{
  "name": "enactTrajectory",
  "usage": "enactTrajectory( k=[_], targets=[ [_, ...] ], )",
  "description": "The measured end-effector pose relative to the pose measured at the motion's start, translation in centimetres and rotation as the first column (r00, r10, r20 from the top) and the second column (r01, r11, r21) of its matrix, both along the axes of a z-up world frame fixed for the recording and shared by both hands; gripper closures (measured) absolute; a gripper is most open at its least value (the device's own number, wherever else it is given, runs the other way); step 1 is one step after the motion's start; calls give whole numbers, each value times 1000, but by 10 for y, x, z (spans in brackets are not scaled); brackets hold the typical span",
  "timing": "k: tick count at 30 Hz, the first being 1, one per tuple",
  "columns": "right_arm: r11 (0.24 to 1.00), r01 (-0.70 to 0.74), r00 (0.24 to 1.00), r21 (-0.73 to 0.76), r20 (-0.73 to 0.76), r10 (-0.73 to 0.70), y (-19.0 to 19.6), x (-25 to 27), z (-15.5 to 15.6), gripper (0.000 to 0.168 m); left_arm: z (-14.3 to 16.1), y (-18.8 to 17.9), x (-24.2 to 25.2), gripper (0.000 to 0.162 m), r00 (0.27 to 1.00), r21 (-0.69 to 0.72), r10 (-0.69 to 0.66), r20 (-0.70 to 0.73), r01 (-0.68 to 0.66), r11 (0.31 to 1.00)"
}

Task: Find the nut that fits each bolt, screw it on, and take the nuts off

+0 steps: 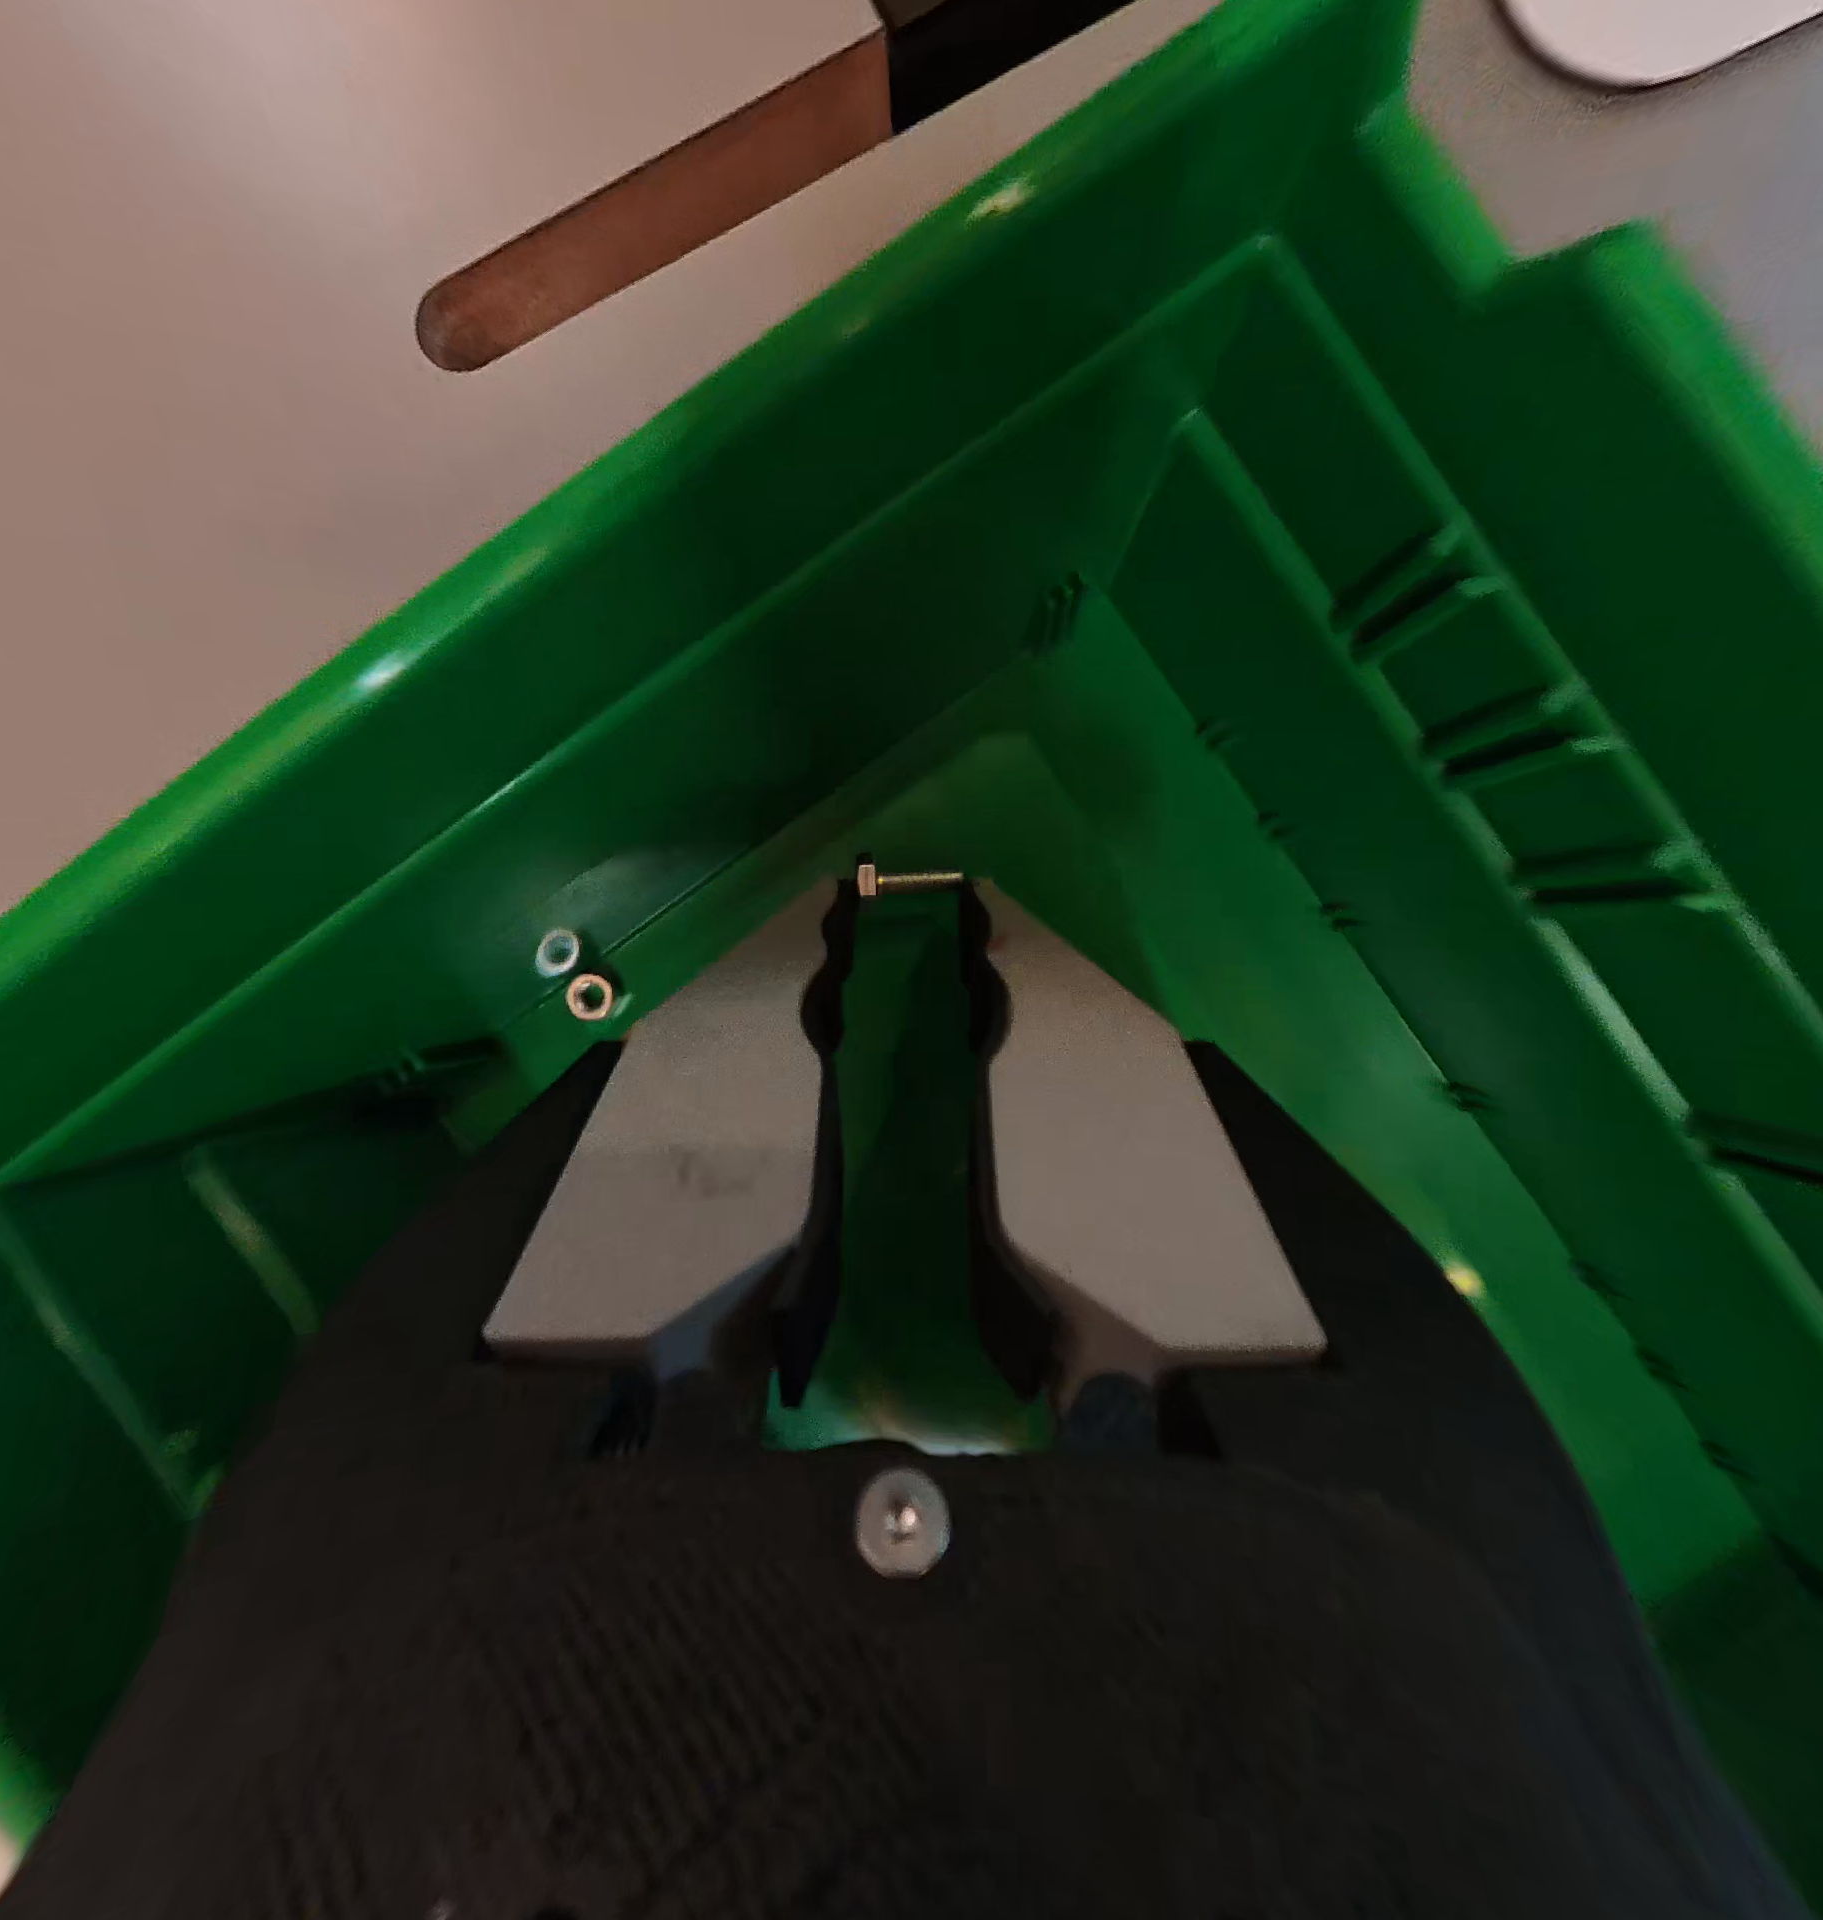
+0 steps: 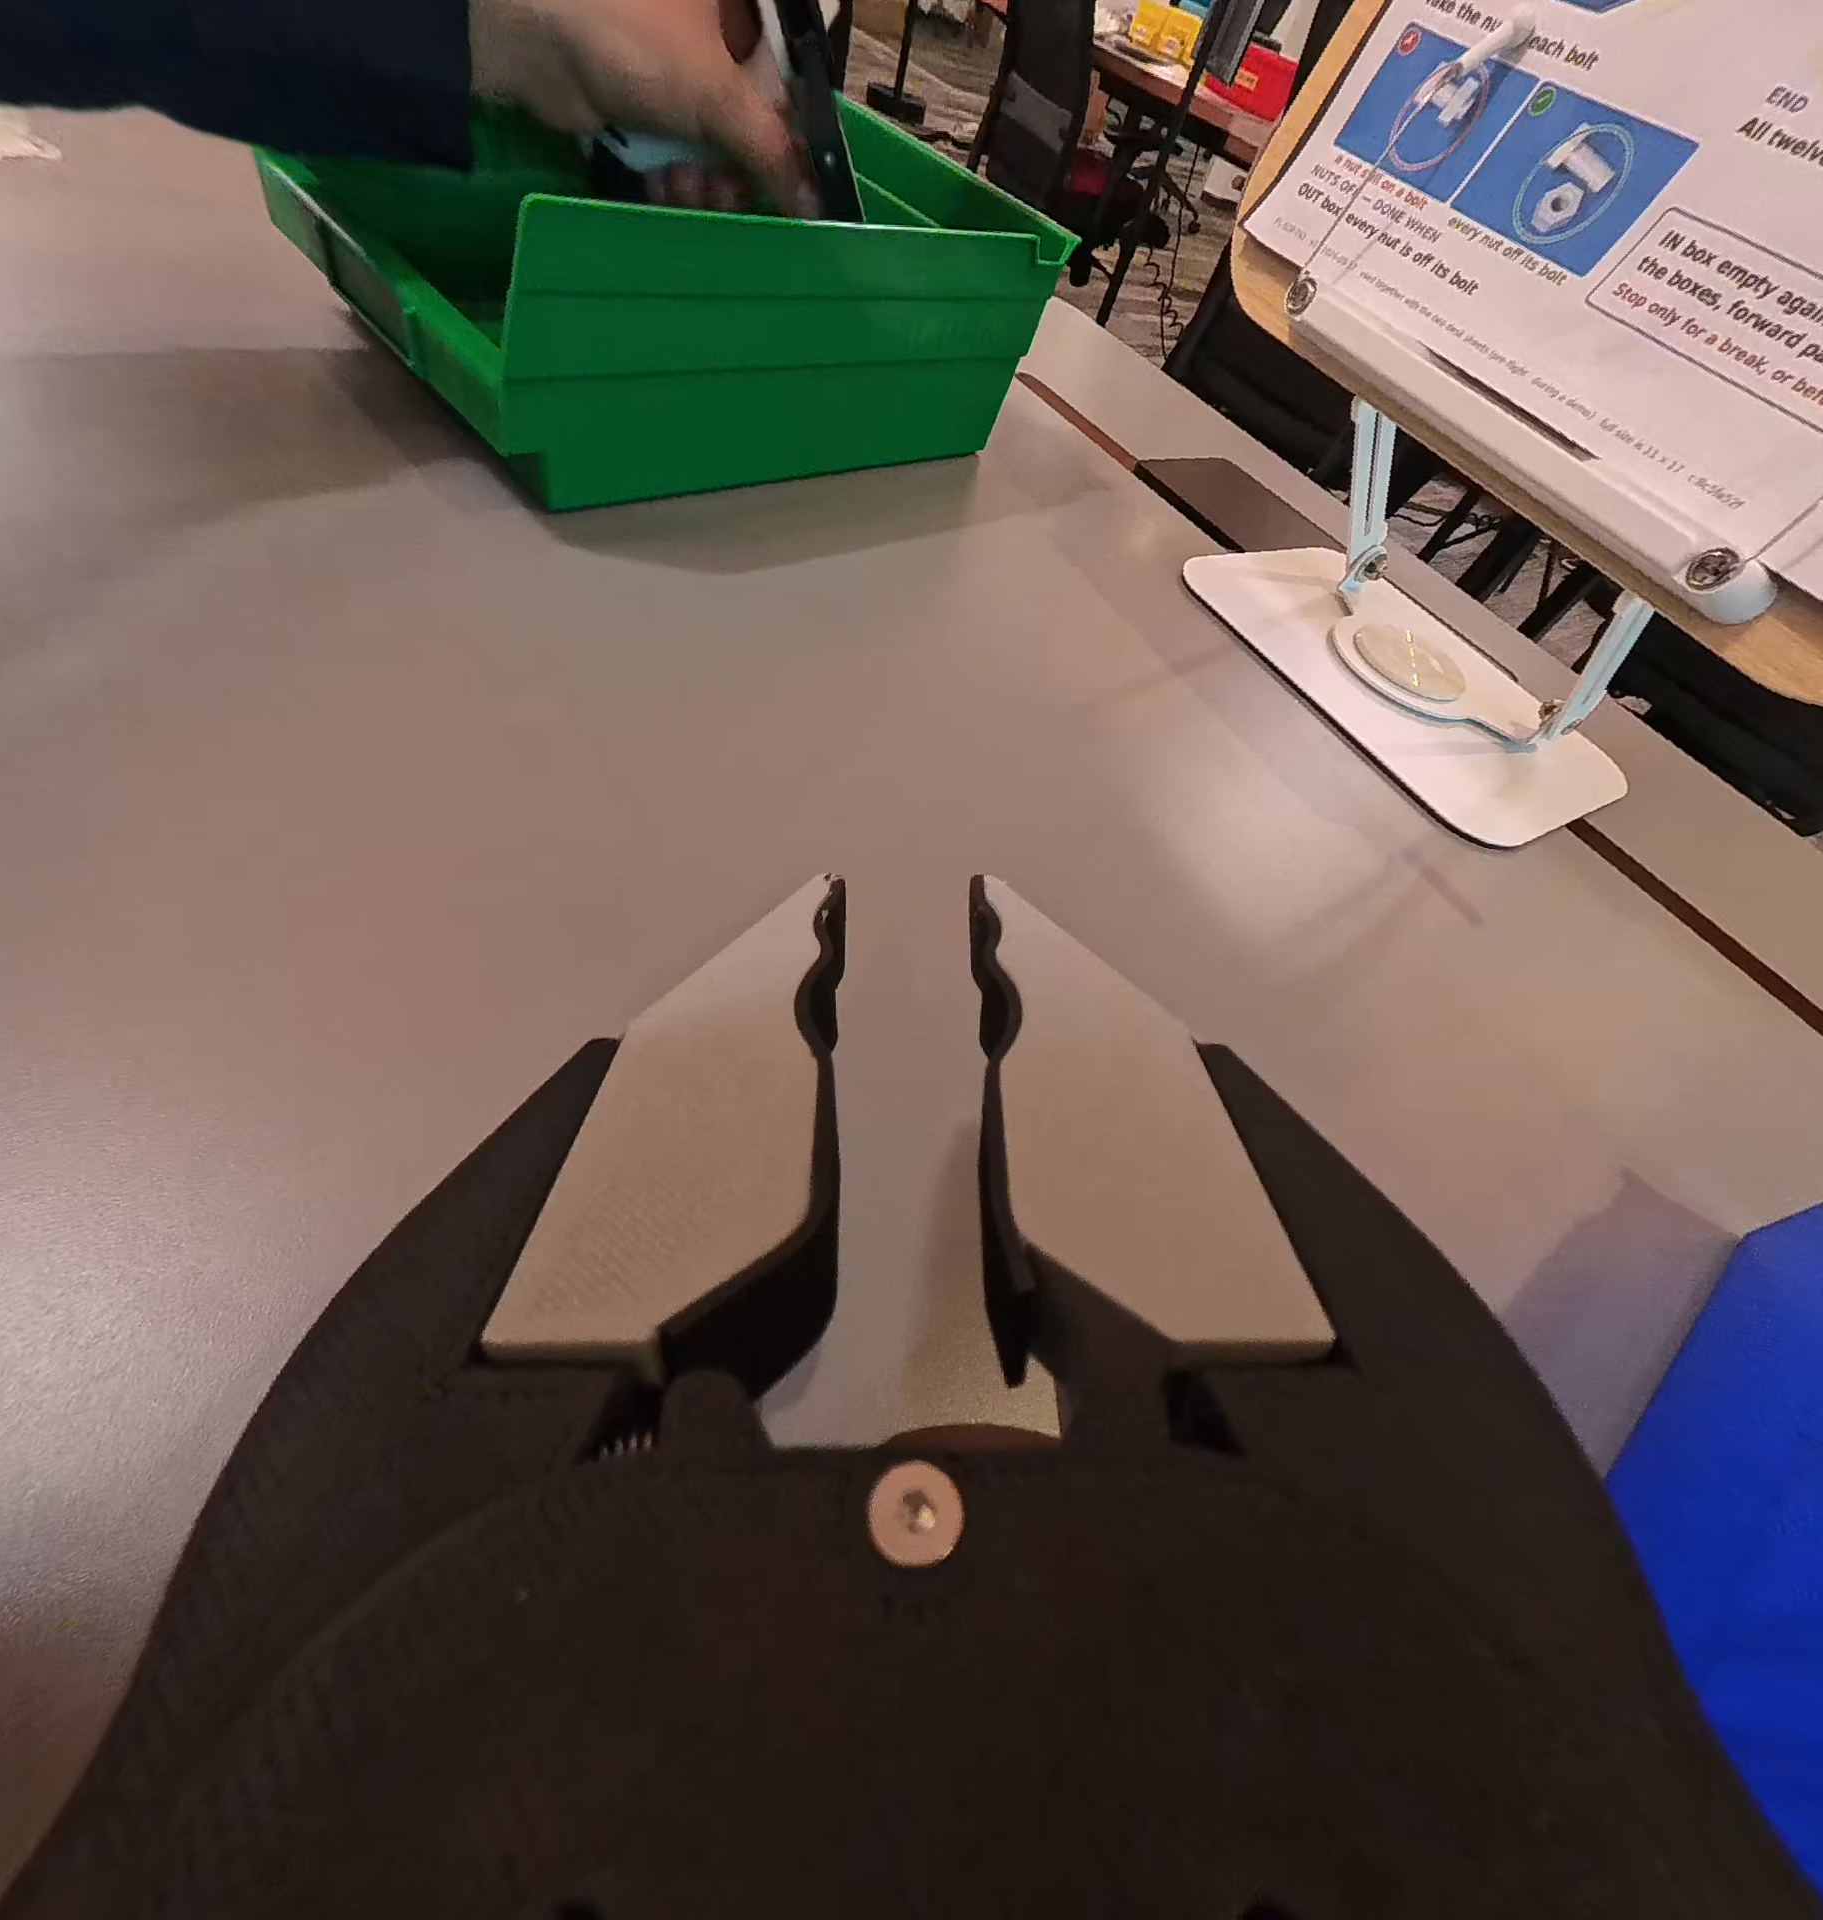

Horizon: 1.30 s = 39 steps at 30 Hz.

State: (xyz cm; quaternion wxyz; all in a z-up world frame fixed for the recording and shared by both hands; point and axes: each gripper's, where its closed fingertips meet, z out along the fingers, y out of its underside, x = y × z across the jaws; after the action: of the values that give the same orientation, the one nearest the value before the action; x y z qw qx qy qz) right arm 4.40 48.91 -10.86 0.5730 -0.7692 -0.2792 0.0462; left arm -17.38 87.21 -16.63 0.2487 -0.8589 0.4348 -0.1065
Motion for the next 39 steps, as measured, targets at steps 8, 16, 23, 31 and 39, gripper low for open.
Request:
enactTrajectory(
  k=[8,16,23,31,39],
  targets=[
    [999,37,999,26,1,-37,1,8,6,149,124,-76,43,144,975,116,-199,95,188,975],
    [987,144,986,68,-94,-137,4,36,22,149,83,-312,170,144,742,-8,-651,157,660,751],
    [983,171,982,67,-88,-165,6,44,20,149,-14,-372,224,137,724,-98,-678,130,690,717],
    [984,163,985,67,-60,-159,4,41,19,148,26,-346,190,114,764,9,-636,109,639,769],
    [990,133,991,43,-21,-132,3,31,13,148,107,-150,38,109,972,181,-232,34,222,958]
  ],
)
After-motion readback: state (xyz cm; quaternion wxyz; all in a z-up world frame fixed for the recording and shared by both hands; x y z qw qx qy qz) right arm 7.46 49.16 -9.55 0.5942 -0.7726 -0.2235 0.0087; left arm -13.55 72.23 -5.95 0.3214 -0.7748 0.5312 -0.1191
